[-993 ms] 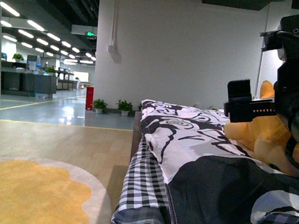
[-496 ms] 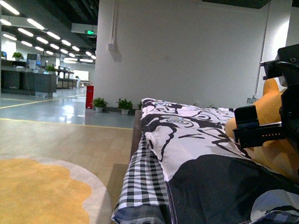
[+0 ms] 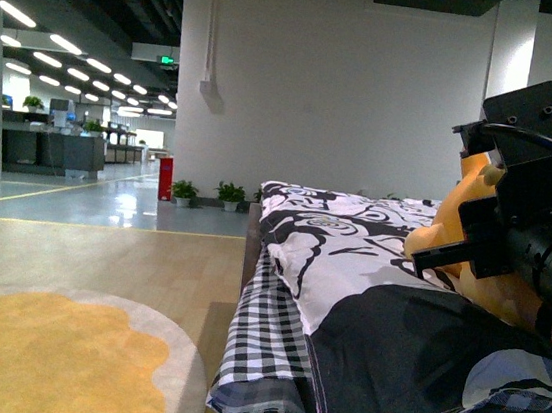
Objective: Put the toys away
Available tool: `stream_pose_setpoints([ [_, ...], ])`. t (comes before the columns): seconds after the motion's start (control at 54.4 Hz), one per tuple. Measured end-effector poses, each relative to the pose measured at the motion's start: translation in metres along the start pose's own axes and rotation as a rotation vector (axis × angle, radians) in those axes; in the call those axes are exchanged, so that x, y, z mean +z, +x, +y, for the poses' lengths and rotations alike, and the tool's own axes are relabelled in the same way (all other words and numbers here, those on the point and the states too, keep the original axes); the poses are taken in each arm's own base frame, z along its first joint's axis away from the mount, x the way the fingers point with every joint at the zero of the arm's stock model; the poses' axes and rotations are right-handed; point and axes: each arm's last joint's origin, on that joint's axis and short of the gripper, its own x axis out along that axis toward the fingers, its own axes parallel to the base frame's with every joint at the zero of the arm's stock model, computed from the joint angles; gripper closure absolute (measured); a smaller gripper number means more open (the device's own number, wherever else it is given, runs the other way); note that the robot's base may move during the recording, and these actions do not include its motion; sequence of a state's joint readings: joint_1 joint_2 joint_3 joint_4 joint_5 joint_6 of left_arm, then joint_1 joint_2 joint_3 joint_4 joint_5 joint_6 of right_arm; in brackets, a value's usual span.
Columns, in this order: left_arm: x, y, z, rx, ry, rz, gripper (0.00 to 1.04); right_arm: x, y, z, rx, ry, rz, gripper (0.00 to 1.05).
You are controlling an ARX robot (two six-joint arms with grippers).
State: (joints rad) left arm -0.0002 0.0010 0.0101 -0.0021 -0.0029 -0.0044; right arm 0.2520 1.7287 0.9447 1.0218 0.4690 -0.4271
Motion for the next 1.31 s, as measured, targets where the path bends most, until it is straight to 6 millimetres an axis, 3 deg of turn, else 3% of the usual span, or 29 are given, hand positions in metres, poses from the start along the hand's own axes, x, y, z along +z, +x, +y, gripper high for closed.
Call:
stream_pose_setpoints([
  [0.11, 0.0, 0.0, 0.0, 0.0, 0.0, 0.0, 0.06, 0.008, 0.003, -0.009, 0.047, 0.061, 0.001, 0.96],
  [0.239, 0.0, 0.0, 0.0, 0.0, 0.0, 0.0, 0.06, 0.024, 0.008, -0.031, 0.101, 0.167, -0.018, 0.98],
  [0.423, 0.0, 0.0, 0.0, 0.0, 0.0, 0.0, 0.06, 0.071, -0.006, -0.089, 0.27, 0.374, -0.115, 0.98],
  [0.588, 0.0, 0.0, 0.0, 0.0, 0.0, 0.0, 0.06, 0.099, -0.053, -0.136, 0.392, 0.444, -0.196, 0.98],
  [0.827, 0.0, 0.0, 0.0, 0.0, 0.0, 0.0, 0.06, 0.102, -0.126, -0.186, 0.497, 0.557, -0.238, 0.98],
  [1.011, 0.0, 0.0, 0.0, 0.0, 0.0, 0.0, 0.06, 0.091, -0.169, -0.191, 0.531, 0.616, -0.232, 0.98],
  [1.305, 0.0, 0.0, 0.0, 0.0, 0.0, 0.0, 0.06, 0.081, -0.178, -0.182, 0.527, 0.656, -0.148, 0.98],
])
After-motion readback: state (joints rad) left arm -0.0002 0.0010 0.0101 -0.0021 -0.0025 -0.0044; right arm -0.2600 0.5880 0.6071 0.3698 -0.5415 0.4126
